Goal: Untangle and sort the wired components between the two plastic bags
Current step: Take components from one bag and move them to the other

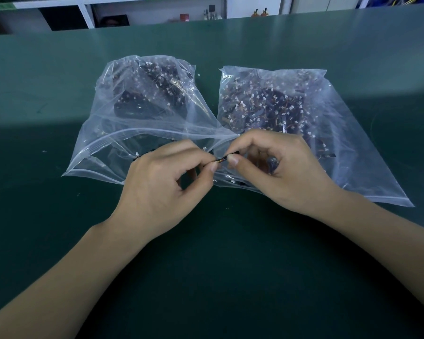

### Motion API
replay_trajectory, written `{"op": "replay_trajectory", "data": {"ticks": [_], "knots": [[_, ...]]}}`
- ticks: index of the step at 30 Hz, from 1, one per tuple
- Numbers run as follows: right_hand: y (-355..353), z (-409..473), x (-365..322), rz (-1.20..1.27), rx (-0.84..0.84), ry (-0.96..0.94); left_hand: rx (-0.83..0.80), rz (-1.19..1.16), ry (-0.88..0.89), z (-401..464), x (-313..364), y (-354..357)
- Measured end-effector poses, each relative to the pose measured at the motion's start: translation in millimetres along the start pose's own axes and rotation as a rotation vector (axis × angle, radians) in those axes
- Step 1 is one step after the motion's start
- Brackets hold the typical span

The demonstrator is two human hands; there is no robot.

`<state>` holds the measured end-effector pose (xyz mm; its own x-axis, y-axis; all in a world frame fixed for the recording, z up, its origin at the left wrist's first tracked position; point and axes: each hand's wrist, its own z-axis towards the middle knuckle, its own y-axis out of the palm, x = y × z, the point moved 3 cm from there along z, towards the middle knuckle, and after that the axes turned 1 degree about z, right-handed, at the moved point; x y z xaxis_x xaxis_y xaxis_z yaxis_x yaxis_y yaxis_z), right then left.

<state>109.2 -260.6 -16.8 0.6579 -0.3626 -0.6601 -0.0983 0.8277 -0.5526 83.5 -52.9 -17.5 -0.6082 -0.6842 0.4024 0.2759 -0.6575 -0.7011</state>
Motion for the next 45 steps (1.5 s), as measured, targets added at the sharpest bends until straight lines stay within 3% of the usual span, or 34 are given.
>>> {"op": "replay_trajectory", "data": {"ticks": [7, 13, 18, 22, 25, 29, 35, 45], "knots": [[0.8, 0.6, 2.0, -0.009, 0.006, 0.016, 0.044, 0.01, -0.002, -1.3, -3.2, 0.8], [-0.2, -0.3, 7.9, -0.251, -0.097, -0.021, 0.131, 0.023, 0.011, 0.0, -10.1, -2.4], [-5.1, 1.4, 8.5, -0.273, -0.03, -0.084, 0.168, -0.069, 0.107, 0.1, -3.5, -2.6], [-8.7, 1.3, 12.9, -0.278, 0.062, -0.075, 0.095, -0.102, 0.125, -0.3, -2.4, -1.6], [-9.8, 1.8, 14.5, -0.289, 0.112, -0.076, 0.021, -0.043, 0.071, -1.2, -8.7, 0.4], [-5.9, 0.8, 12.9, -0.278, 0.093, -0.098, 0.04, 0.037, 0.019, -0.7, -13.7, 2.5], [-4.2, 0.0, 10.1, -0.295, 0.051, -0.118, 0.044, 0.047, 0.061, -0.9, -3.9, 4.3], [-1.0, -0.8, 3.6, -0.281, 0.043, -0.147, 0.14, 0.315, 0.106, 3.2, 7.3, 12.1]]}}
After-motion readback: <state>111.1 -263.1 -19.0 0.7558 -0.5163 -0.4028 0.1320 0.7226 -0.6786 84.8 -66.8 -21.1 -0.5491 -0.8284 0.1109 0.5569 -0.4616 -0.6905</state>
